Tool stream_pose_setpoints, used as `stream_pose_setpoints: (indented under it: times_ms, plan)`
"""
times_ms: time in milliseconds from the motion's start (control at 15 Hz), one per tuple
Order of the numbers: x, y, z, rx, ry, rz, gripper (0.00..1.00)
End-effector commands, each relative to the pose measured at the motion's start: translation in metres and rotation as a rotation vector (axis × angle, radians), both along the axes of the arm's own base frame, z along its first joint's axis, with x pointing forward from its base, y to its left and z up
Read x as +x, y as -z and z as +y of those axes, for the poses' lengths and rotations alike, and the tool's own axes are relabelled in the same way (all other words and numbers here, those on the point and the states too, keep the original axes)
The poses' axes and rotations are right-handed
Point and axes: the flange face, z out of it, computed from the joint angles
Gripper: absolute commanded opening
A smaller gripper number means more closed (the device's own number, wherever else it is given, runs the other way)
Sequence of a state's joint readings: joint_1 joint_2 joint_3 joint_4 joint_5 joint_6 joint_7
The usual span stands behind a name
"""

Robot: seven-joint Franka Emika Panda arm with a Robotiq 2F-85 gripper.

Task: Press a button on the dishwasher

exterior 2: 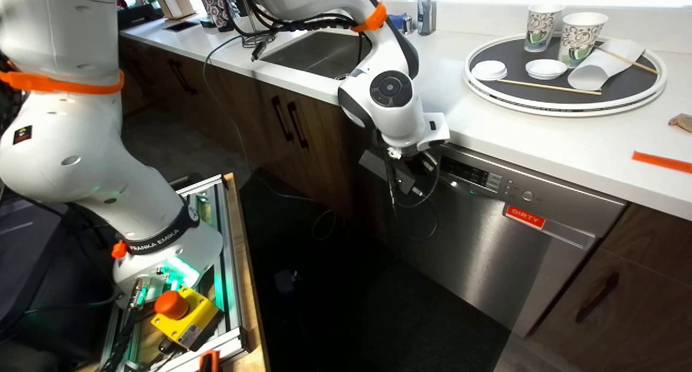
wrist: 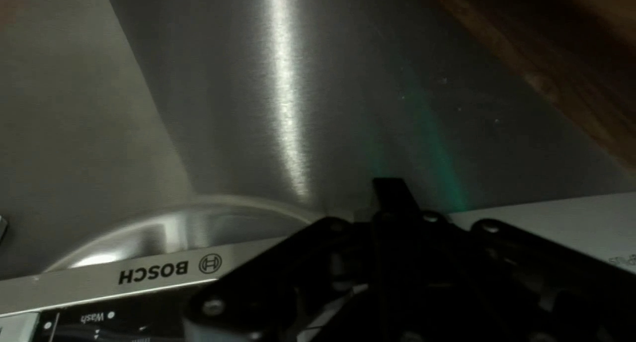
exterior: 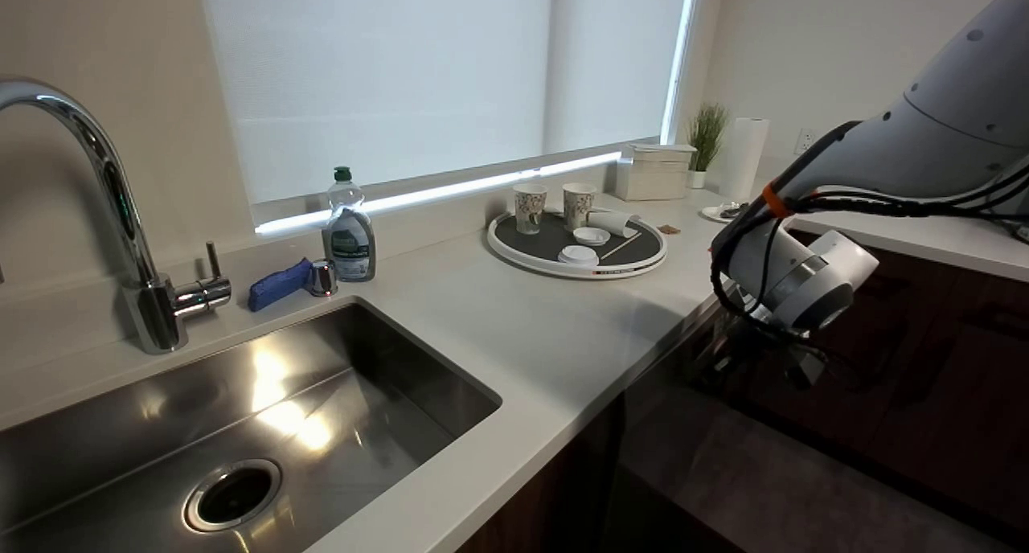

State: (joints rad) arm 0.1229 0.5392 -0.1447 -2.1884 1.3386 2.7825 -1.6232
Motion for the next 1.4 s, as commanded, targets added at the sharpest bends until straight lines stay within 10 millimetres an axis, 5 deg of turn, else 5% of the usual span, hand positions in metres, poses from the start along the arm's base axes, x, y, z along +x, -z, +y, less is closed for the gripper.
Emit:
stream_pose_setpoints:
  times_ms: [0, 267, 333, 467, 1067, 1333]
  plan:
    - [-0.015, -0.012, 0.001, -0.058, 0.019, 0.059, 0.0]
    - [-0.022, -0.025, -0.002, -0.083, 0.056, 0.105, 0.0]
    - [-0.024, -0.029, -0.003, -0.089, 0.07, 0.117, 0.26]
    - [-0.028, -0.04, -0.002, -0.101, 0.085, 0.142, 0.33]
    - [-0.036, -0.082, -0.006, -0.199, 0.144, 0.215, 0.99]
    - [-0.037, -0.1, -0.005, -0.234, 0.164, 0.21, 1.0]
